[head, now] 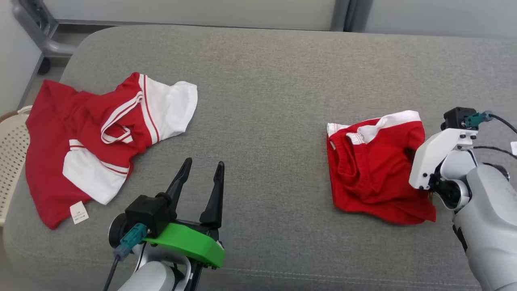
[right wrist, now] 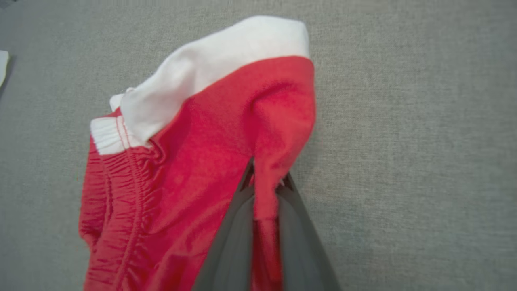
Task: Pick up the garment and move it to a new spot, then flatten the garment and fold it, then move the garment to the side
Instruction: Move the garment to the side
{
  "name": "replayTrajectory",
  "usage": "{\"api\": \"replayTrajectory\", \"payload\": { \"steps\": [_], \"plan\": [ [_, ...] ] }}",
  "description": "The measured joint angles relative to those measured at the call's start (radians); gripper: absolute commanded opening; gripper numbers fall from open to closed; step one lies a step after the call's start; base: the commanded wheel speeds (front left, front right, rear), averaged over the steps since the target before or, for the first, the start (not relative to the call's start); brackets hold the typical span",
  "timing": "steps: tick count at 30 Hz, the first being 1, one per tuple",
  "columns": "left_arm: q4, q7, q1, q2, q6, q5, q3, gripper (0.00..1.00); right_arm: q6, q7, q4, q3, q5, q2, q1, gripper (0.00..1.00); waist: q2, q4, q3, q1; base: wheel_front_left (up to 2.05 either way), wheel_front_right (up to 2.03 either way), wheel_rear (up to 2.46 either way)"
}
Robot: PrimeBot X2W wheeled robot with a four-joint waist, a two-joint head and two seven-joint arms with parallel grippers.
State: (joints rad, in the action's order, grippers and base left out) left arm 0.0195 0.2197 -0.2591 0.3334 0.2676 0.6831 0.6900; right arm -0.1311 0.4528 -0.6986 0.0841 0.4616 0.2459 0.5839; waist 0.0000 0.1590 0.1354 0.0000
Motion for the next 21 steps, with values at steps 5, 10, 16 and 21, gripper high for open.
{"api": "replayTrajectory", "payload": {
  "steps": [5,10,16,21],
  "plan": [
    [-0.011,-0.003,-0.013,-0.010,-0.004,-0.010,0.017,1.00,0.000,0.012,0.025,0.045,0.008,0.035,0.027,0.00,0.0000,-0.052,0.007,0.0000,0.00,0.00,0.00],
    [-0.016,-0.007,-0.045,-0.023,-0.013,-0.021,0.027,1.00,0.000,0.021,0.040,0.096,0.016,0.048,0.078,0.00,0.0000,-0.128,0.024,0.0000,0.00,0.00,0.00],
    [-0.012,-0.013,-0.096,-0.025,-0.023,-0.041,0.033,1.00,0.000,0.010,0.036,0.133,0.028,0.035,0.141,0.00,0.0000,-0.232,0.053,0.0000,0.00,0.00,0.00],
    [-0.011,-0.017,-0.140,-0.028,-0.025,-0.053,0.033,1.00,0.000,-0.018,0.013,0.138,0.039,0.034,0.174,0.00,0.0000,-0.306,0.085,0.0000,0.00,0.00,0.00]
  ]
}}
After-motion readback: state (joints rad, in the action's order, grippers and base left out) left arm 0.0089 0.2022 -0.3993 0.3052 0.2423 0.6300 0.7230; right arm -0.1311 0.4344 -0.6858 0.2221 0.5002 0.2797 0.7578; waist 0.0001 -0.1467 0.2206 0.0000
